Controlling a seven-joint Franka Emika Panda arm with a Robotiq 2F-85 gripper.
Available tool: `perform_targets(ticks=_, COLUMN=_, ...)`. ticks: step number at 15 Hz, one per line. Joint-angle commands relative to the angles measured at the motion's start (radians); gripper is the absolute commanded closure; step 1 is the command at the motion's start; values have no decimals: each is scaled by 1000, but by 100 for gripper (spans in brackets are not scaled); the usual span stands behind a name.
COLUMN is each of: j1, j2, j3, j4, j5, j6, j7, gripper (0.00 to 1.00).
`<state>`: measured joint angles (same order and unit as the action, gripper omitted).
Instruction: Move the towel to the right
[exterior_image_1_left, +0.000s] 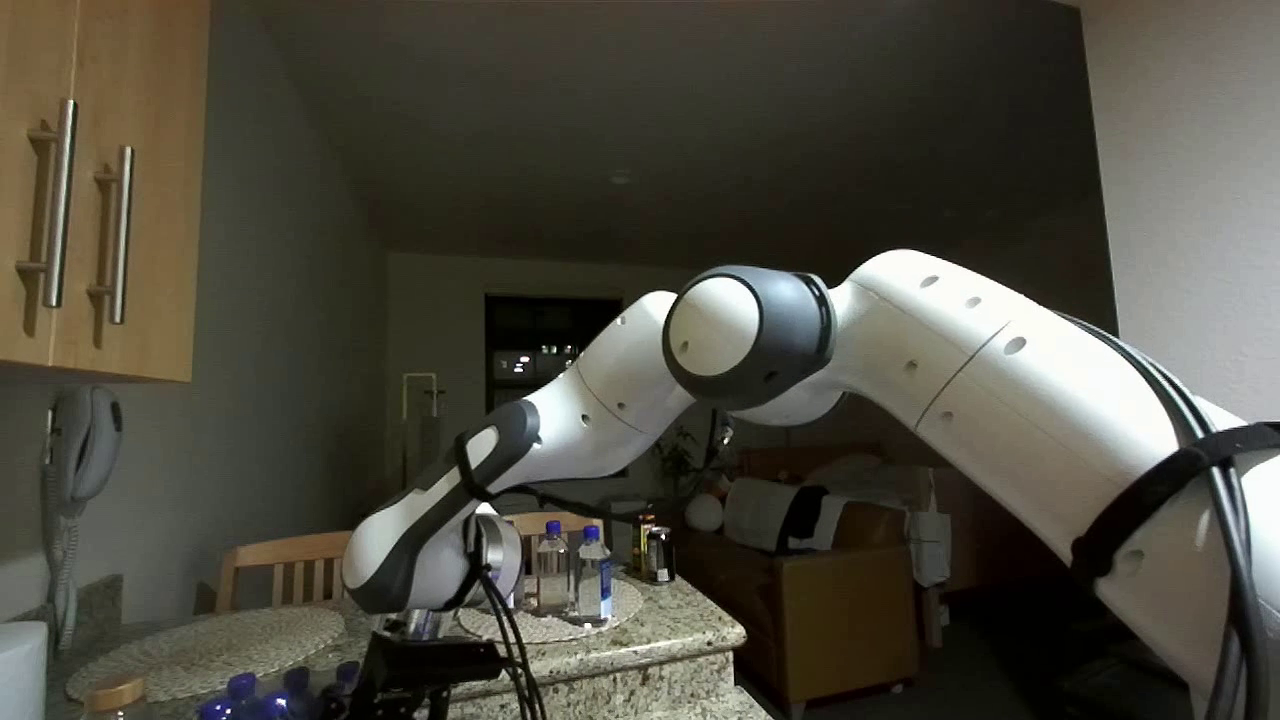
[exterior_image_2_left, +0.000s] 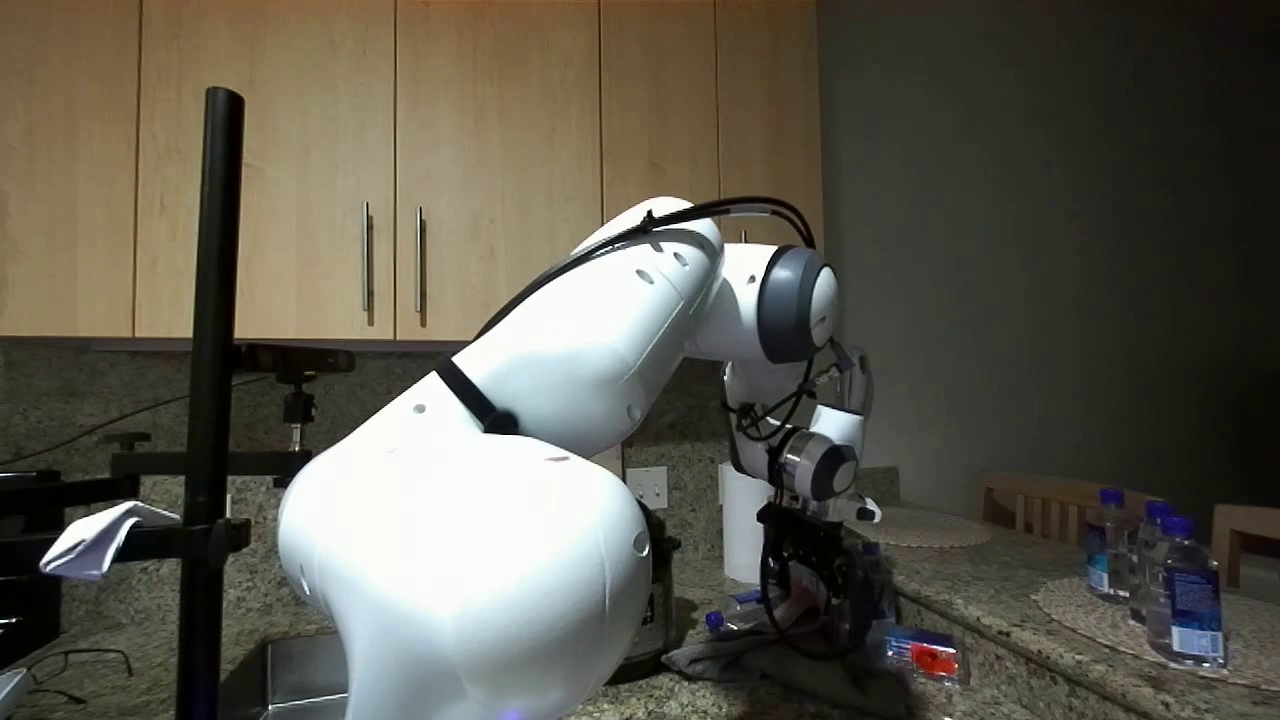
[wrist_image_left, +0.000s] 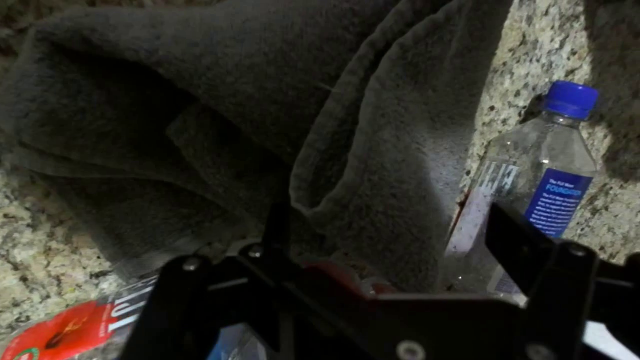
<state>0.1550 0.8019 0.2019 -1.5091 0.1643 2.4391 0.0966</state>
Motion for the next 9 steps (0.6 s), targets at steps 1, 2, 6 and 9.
perform_targets(ticks=1, j1=-15, j2=30, j3=37, j4=33, j5=39, j6=-13, j7=-65, gripper=25)
perform_targets(ticks=2, j1=-12, j2=36, j3=39, j4=36, j5=36, j6=-13, j7=-66, gripper=27)
perform_targets(ticks=6, j1=-7, j2=53, j3=37, j4=36, j5=28, j6=-20, j7=-62, gripper=53)
perform_targets(ticks=9, j1=-5, j2=59, j3=34, j4=33, j5=27, j6=-14, j7=-55, gripper=74)
